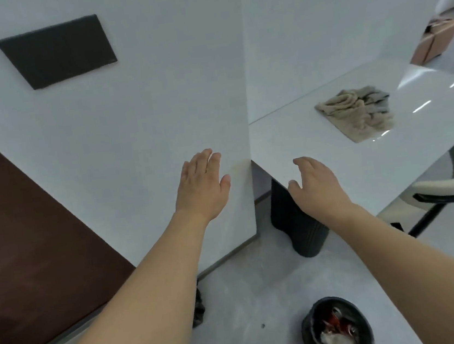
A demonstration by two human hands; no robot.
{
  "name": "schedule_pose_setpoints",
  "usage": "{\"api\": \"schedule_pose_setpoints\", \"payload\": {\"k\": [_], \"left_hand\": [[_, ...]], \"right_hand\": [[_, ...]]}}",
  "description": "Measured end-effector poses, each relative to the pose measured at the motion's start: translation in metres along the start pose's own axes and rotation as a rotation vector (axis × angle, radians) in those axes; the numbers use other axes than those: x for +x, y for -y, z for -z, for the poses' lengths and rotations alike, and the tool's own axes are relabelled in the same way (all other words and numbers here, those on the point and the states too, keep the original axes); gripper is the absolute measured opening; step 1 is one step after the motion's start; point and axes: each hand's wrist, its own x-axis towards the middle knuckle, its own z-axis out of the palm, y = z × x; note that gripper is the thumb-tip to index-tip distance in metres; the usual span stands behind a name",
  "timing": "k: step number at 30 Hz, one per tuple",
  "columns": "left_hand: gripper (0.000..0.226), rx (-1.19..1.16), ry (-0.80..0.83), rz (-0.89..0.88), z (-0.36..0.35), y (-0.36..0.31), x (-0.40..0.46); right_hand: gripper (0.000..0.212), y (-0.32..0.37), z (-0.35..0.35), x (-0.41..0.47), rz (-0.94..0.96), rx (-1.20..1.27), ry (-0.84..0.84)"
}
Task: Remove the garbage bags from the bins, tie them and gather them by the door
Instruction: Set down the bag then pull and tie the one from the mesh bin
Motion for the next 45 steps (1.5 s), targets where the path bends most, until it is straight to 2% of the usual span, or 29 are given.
{"api": "schedule_pose_setpoints", "payload": {"k": [6,12,14,18,22,29,35,40,45], "left_hand": [[0.055,-0.074,0.044,-0.171,-0.013,-0.121,0.010],[0.055,-0.204,0.053,-0.296,-0.038,-0.296,-0.009],[0.056,-0.226,0.076,-0.387,-0.047,-0.361,-0.021],[0.056,-0.233,0.114,-0.614,-0.063,-0.475,-0.045],[0.055,-0.226,0.135,-0.796,-0.078,-0.544,-0.066],[0.056,-0.201,0.141,-0.827,-0.104,-0.548,-0.060],[0.056,-0.170,0.199,-0.718,-0.156,-0.520,-0.049],[0.055,-0.140,0.243,-0.618,-0.277,-0.489,-0.076],[0.055,-0.088,0.314,-0.557,-0.459,-0.448,-0.135]], "right_hand": [[0.052,-0.096,0.057,-0.059,-0.202,0.019,-0.106],[0.045,-0.228,0.136,-0.162,-0.437,0.061,-0.212],[0.043,-0.274,0.161,-0.203,-0.520,0.034,-0.239],[0.053,-0.345,0.194,-0.277,-0.701,-0.001,-0.264],[0.053,-0.383,0.204,-0.322,-0.818,-0.003,-0.305],[0.054,-0.403,0.189,-0.316,-0.808,0.000,-0.308],[0.054,-0.426,0.132,-0.288,-0.752,0.053,-0.190],[0.056,-0.480,0.007,-0.266,-0.718,0.108,-0.022],[0.055,-0.540,-0.174,-0.268,-0.639,0.127,0.101]]}}
